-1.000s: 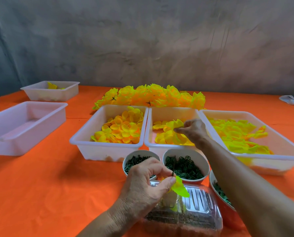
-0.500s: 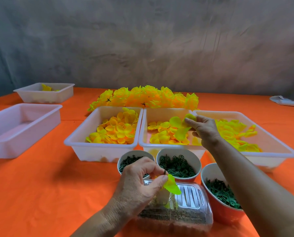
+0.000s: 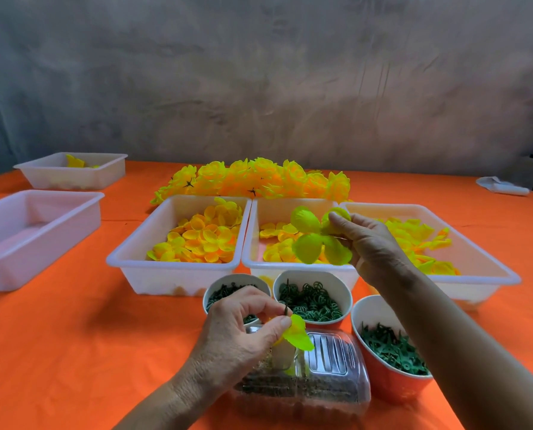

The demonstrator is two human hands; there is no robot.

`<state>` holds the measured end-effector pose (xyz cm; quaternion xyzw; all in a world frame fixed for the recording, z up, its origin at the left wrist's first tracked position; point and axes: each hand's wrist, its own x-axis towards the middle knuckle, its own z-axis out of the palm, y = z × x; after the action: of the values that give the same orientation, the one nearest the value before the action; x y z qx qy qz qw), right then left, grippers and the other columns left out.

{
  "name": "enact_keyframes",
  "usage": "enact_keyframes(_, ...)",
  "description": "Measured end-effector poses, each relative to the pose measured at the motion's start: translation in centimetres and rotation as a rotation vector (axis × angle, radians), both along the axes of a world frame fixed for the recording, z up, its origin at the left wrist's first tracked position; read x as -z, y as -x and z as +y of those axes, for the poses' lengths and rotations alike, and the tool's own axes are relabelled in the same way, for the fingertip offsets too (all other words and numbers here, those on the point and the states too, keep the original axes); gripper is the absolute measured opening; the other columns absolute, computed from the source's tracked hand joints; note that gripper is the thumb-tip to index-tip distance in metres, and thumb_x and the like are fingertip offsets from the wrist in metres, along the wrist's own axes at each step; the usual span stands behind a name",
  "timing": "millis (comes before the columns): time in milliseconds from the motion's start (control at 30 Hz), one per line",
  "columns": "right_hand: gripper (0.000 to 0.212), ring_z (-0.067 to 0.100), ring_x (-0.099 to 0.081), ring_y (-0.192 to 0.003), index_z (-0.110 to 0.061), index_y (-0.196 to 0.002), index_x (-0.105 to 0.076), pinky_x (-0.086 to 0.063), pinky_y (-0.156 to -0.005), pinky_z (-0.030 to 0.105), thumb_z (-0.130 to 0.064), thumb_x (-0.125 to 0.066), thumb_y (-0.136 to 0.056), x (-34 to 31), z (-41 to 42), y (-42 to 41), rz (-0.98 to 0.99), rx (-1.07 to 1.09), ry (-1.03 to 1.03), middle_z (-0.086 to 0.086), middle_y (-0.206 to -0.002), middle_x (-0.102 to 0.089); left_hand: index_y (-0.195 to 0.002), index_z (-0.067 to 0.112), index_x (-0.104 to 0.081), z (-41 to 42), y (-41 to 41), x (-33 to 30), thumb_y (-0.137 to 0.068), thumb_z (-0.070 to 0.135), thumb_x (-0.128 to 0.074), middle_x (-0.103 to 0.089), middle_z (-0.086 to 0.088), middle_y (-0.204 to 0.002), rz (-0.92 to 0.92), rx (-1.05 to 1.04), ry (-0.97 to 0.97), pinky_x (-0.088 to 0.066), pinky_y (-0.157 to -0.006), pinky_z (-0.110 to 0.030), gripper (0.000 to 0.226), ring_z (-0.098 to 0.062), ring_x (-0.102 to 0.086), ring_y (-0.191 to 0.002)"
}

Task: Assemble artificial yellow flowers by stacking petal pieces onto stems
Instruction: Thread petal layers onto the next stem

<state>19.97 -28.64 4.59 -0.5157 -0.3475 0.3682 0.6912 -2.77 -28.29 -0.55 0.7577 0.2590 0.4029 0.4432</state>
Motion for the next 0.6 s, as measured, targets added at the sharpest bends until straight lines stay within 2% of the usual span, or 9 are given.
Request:
enact_keyframes(33, 0.015, 0.011, -0.066, -0.059, -0.007, -0.088, -0.063, -0.051, -0.046, 0.023, -0.020, -0.065, -0.079, -0.2, -0.3, 0.5, -0.015, -0.021, -0.007, 0.000, -0.069, -0.071, -0.080, 0.016, -0.076, 0.0, 0.0, -0.1, -0.076, 0.014, -0.076, -0.066, 0.002, -0.085, 0.006, 0.000, 0.005, -0.056, -0.072, -0.049, 0.004, -0.017, -0.064, -0.083)
enact_keyframes(100, 0.022, 0.008, -0.065, -0.057, -0.010, -0.086, -0.063, -0.050, -0.046, 0.022, -0.025, -0.066, -0.071, -0.6, -1.0, 1.5, -0.047, -0.052, -0.019, -0.001, -0.067, -0.070, -0.081, 0.016, -0.076, 0.0, 0.1, -0.2, -0.076, 0.014, -0.077, -0.068, 0.001, -0.085, 0.016, -0.004, 0.012, -0.056, -0.076, -0.043, 0.006, -0.014, -0.065, -0.083)
enact_keyframes(167, 0.025, 0.008, -0.065, -0.058, -0.011, -0.086, -0.064, -0.050, -0.046, 0.022, -0.028, -0.067, -0.067, -0.8, -1.5, 2.2, -0.047, -0.079, -0.034, -0.002, -0.068, -0.071, -0.080, 0.020, -0.076, 0.1, 0.3, -0.3, -0.076, 0.013, -0.077, -0.070, 0.002, -0.085, 0.029, -0.013, 0.019, -0.055, -0.078, -0.030, 0.008, -0.011, -0.065, -0.082)
enact_keyframes(233, 0.024, 0.008, -0.065, -0.057, -0.012, -0.084, -0.064, -0.049, -0.045, 0.022, -0.027, -0.067, -0.066, -1.2, -1.9, 2.8, -0.024, -0.101, -0.044, -0.001, -0.067, -0.070, -0.076, 0.023, -0.075, 0.3, 0.6, -0.6, -0.076, 0.011, -0.076, -0.070, 0.002, -0.081, 0.044, 0.003, 0.032, -0.050, -0.070, -0.016, 0.012, -0.006, -0.064, -0.076)
enact_keyframes(300, 0.023, 0.009, -0.065, -0.056, -0.010, -0.085, -0.064, -0.049, -0.044, 0.021, -0.025, -0.066, -0.067, -1.6, -2.4, 3.3, 0.006, -0.120, -0.056, 0.000, -0.067, -0.070, -0.075, 0.021, -0.075, 0.4, 0.9, -0.9, -0.076, 0.009, -0.075, -0.071, 0.000, -0.079, 0.064, 0.031, 0.045, -0.046, -0.061, -0.009, 0.013, 0.000, -0.062, -0.066)
enact_keyframes(367, 0.024, 0.009, -0.066, -0.057, -0.009, -0.086, -0.064, -0.049, -0.044, 0.020, -0.024, -0.066, -0.067, -1.9, -2.8, 3.7, 0.013, -0.133, -0.055, 0.000, -0.067, -0.071, -0.080, 0.018, -0.076, 0.7, 1.0, -1.3, -0.075, 0.011, -0.076, -0.073, -0.001, -0.083, 0.037, 0.046, 0.102, -0.048, -0.067, -0.014, 0.008, -0.005, -0.065, -0.074)
enact_keyframes(433, 0.025, 0.010, -0.066, -0.059, -0.010, -0.086, -0.065, -0.051, -0.047, 0.021, -0.024, -0.067, -0.067, -2.0, -3.2, 3.9, 0.006, -0.146, -0.052, 0.000, -0.069, -0.071, -0.084, 0.014, -0.076, 1.0, 1.2, -2.1, -0.071, 0.023, -0.074, -0.074, -0.003, -0.084, -0.053, 0.044, 0.193, -0.050, -0.073, -0.021, 0.016, -0.012, -0.068, -0.080)
enact_keyframes(500, 0.026, 0.011, -0.066, -0.062, -0.009, -0.087, -0.066, -0.052, -0.050, 0.022, -0.025, -0.068, -0.066, -2.2, -3.5, 4.2, -0.004, -0.169, -0.052, 0.002, -0.072, -0.072, -0.082, 0.015, -0.076, 1.3, 1.2, -3.3, -0.067, 0.040, -0.068, -0.073, -0.001, -0.079, -0.141, 0.012, 0.225, -0.050, -0.074, -0.022, 0.031, -0.011, -0.066, -0.076)
enact_keyframes(600, 0.027, 0.012, -0.066, -0.064, -0.010, -0.084, -0.067, -0.051, -0.051, 0.021, -0.028, -0.069, -0.064, -2.4, -3.8, 4.9, -0.039, -0.208, -0.030, 0.004, -0.075, -0.072, -0.073, 0.024, -0.076, 1.5, 0.6, -5.4, -0.061, 0.060, -0.062, -0.071, 0.000, -0.076, -0.191, -0.016, 0.284, -0.047, -0.070, -0.025, 0.040, -0.011, -0.061, -0.069)
